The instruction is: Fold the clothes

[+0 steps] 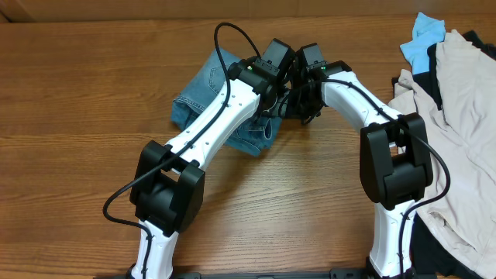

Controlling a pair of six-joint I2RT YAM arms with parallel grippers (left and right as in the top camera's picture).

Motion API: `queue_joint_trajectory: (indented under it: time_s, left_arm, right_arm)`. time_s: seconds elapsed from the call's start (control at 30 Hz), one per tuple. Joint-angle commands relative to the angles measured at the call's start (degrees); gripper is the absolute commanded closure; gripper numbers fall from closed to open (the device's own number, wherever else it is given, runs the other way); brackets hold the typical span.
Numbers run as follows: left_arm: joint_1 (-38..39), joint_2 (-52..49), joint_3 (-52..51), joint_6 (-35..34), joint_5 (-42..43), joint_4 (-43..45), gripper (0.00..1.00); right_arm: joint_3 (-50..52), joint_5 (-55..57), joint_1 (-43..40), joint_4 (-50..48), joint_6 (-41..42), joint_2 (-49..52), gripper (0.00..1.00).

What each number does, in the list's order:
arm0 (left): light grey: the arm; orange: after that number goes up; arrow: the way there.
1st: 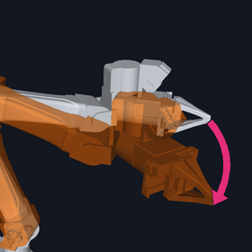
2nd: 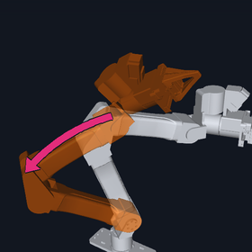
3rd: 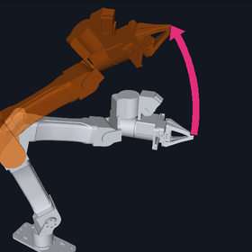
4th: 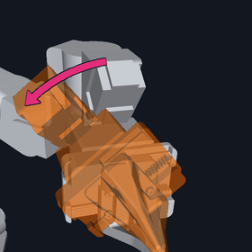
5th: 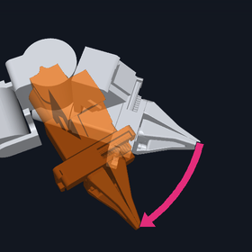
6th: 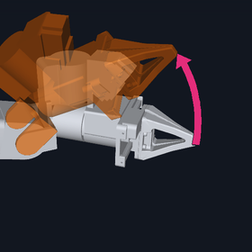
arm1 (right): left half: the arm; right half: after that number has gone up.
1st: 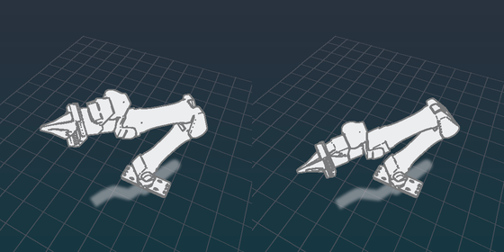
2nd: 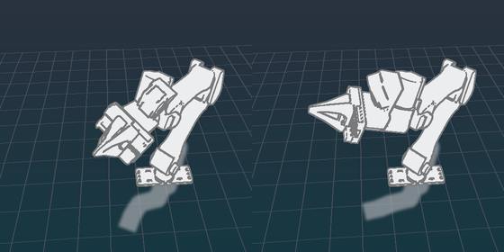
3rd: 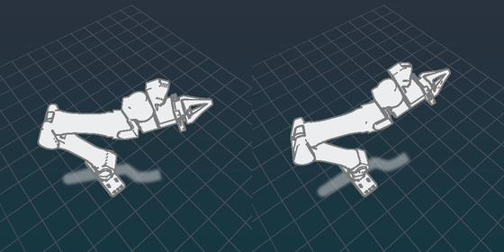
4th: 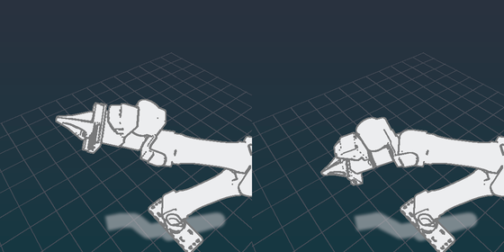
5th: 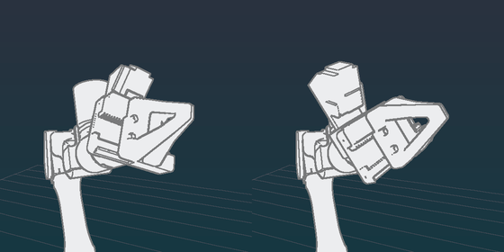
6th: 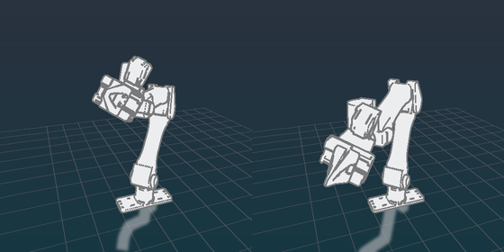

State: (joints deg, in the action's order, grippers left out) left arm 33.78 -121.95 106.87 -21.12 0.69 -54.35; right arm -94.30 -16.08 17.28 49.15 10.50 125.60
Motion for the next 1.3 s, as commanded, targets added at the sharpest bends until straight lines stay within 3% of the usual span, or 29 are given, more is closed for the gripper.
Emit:
queue_joint_trajectory:
  time_s: [0.0, 0.27, 0.4, 0.57, 0.7, 0.8, 0.97, 1.13, 1.27]
  left_arm:
    - [1.88, -0.61, 1.16, -1.22, 3.39, -0.46, 0.92]
    - [1.9, -0.61, 1.16, -1.2, 3.98, -1.29, 0.73]
    - [1.9, -0.59, 1.18, -1.07, 5.16, -1.33, 0.61]
    - [0.39, 2.01, 2.73, 3.89, -1.36, -1.79, 0.58]
    - [-5.01, 6.71, 4.35, 6.8, -10.32, -0.59, 0.62]
    - [-10.95, 7.26, 4.33, 7.63, -9.53, 0.72, 0.77]
    - [-19.34, 3.37, 4.28, 8.96, -1.99, 0.72, 0.83]
    - [-20.48, 2.8, 4.28, 10.86, 0.11, -3.58, 0.85]
    - [-20.55, 2.8, 4.26, 9.81, -2.05, -12.37, 0.95]
  right_arm:
    - [-0.7, -0.72, 0.17, 1.55, 0.22, -1.38, 0.89]
    - [-12.35, -0.46, -3.74, 11.8, 0.0, -7.69, 0.85]
    - [-13.03, -0.46, -4.42, 13.05, -0.02, -9.73, 0.84]
    - [-13.05, -0.9, -4.44, 14.78, -0.7, -11.15, 0.84]
    - [-12.94, -6.75, -3.87, 16.35, -2.03, -11.21, 0.84]
    - [-12.92, -8.66, -2.25, 16.83, -3.28, -10.69, 0.84]
    - [-12.81, -8.44, 1.55, 15.26, -3.28, -7.41, 0.84]
    - [-12.81, -8.46, 3.13, 14.4, -3.26, -3.08, 0.84]
    - [-12.81, -8.44, 3.93, 14.08, -3.3, -0.48, 0.84]
